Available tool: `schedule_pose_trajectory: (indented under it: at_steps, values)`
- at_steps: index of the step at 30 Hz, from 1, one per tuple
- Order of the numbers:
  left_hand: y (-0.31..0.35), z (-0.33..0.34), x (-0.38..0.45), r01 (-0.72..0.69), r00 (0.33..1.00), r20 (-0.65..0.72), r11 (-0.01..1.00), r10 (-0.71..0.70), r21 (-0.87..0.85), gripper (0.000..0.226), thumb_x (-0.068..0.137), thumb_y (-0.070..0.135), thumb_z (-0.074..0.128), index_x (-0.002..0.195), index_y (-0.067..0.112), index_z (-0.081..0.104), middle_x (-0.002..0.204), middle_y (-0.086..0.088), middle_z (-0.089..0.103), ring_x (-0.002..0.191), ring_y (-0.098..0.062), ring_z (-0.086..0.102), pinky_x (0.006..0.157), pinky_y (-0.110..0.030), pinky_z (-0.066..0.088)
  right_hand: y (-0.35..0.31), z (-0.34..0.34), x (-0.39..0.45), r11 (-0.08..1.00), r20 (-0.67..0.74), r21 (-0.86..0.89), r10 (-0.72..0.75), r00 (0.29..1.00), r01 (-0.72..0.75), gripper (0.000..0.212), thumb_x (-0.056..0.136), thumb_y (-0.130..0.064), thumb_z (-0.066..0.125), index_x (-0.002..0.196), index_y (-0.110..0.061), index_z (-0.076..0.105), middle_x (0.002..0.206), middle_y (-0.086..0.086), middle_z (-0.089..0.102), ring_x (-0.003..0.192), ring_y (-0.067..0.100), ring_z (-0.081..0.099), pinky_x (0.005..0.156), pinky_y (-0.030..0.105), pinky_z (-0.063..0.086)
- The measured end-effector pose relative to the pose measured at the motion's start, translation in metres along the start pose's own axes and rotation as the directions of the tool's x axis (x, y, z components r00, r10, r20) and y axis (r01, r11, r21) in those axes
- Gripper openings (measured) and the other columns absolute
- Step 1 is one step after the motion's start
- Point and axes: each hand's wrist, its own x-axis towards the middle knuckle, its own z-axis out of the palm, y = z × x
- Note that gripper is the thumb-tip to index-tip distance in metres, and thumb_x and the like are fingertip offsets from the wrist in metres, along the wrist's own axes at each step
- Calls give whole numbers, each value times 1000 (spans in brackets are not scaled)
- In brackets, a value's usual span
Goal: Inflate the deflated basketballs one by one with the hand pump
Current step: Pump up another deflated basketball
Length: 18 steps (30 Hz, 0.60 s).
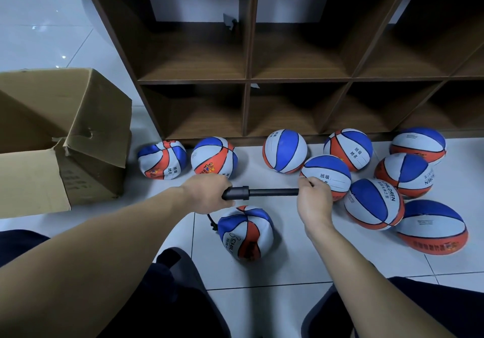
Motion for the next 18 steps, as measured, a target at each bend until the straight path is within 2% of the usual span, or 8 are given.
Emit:
schedule_pose_trajectory:
  at_steps: [3, 6, 11, 15, 18]
  values:
    - [7, -4, -1, 4, 999, -34, 1000, -3, 22, 27, 97, 44, 63, 81, 23, 62, 73, 2, 63, 69, -23, 60, 62, -36, 50, -4, 8, -9, 1000, -35, -16, -11, 999, 11, 40, 95, -9, 53, 62, -19, 33, 56, -8, 32, 65, 22, 31, 61, 37, 29]
    - [15, -3, -1, -1, 999, -45, 999, 2, 37, 25, 95, 40, 62, 78, 21, 60, 70, 1, 61, 65, -23, 57, 61, -37, 50, -8, 17, -22, 1000, -55, -28, 10, 998, -11, 41, 97, -8, 52, 62, -19, 33, 58, -6, 33, 62, 22, 31, 58, 37, 27]
    - [27, -2, 0, -25, 998, -50, 999, 27, 35, 26, 95, 39, 63, 77, 22, 59, 68, 2, 59, 64, -22, 57, 56, -34, 46, -9, 29, -35, 998, -1, -64, -2, 1000, 2, 40, 101, -11, 50, 64, -14, 33, 61, -2, 36, 60, 21, 33, 57, 38, 26]
    - [36, -2, 1, -48, 997, -62, 997, 51, 53, 28, 97, 41, 63, 75, 25, 56, 69, 4, 59, 61, -14, 51, 54, -31, 37, -9, 38, -41, 997, 35, -71, -1, 999, 4, 39, 103, -18, 51, 67, -13, 38, 63, -1, 44, 63, 22, 40, 58, 40, 32]
    - [43, -2, 2, -69, 995, -72, 996, 73, 48, 26, 98, 44, 63, 80, 26, 59, 70, 3, 61, 62, -14, 52, 54, -32, 36, -9, 41, -42, 999, 67, -38, 20, 998, -18, 36, 103, -21, 52, 69, -11, 41, 64, 0, 47, 62, 22, 43, 57, 37, 35]
